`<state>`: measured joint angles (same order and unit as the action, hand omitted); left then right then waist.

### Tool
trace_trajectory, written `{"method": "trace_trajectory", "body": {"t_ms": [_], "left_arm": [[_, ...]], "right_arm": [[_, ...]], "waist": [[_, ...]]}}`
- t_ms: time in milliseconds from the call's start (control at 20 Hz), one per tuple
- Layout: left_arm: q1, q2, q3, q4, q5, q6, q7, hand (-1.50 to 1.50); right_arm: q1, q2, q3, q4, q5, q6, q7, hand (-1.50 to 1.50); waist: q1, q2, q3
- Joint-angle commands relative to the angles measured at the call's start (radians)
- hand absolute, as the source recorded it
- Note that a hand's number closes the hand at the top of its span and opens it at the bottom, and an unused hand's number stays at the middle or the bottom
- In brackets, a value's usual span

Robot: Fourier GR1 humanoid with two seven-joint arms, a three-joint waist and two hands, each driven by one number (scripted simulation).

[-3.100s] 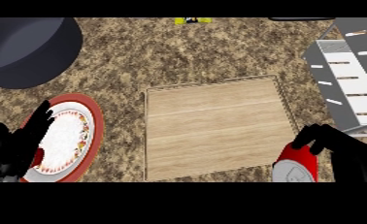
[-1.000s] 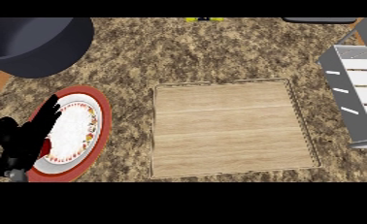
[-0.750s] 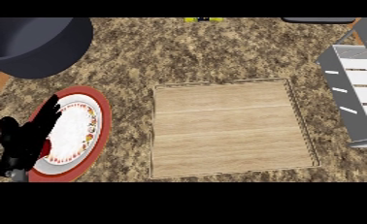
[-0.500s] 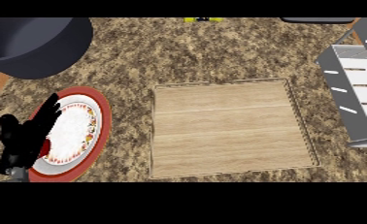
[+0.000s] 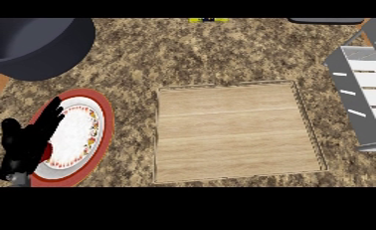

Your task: Pick the can from the tray and place it in the tiered basket

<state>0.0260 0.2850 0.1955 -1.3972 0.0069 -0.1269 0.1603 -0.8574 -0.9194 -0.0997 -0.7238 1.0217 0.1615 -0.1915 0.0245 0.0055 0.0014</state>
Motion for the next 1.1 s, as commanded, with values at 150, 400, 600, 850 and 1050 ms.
{"method": "trace_trajectory", "body": {"t_ms": [150, 400, 600, 850, 1050], "left_arm": [[-0.021, -0.033, -0.01, 0.013, -0.02, 0.033, 0.005, 0.0], [-0.009, 0.015, 0.034, 0.015, 0.018, -0.022, 0.013, 0.0], [-0.002, -0.007, 0.013, 0.0, 0.005, -0.008, 0.012, 0.0], [-0.029, 0.009, 0.035, 0.033, 0.002, 0.001, 0.033, 0.0], [0.016, 0.007, 0.039, 0.015, 0.014, -0.021, -0.01, 0.0]], "right_arm": [[-0.091, 0.018, -0.059, 0.187, 0.003, 0.048, 0.105, -1.5], [-0.114, 0.025, -0.127, 0.212, -0.052, -0.034, 0.024, -1.5], [-0.172, -0.01, -0.24, 0.173, -0.154, -0.053, 0.038, -1.5], [-0.206, -0.106, -0.354, 0.234, -0.236, 0.025, 0.145, -1.5], [-0.165, -0.255, -0.481, 0.349, -0.335, 0.138, 0.117, -1.5]], "waist": [[0.0, 0.002, -0.001], [-0.005, 0.0, -0.001], [-0.012, -0.004, -0.001], [-0.022, -0.003, -0.002], [-0.026, -0.002, 0.001]]}}
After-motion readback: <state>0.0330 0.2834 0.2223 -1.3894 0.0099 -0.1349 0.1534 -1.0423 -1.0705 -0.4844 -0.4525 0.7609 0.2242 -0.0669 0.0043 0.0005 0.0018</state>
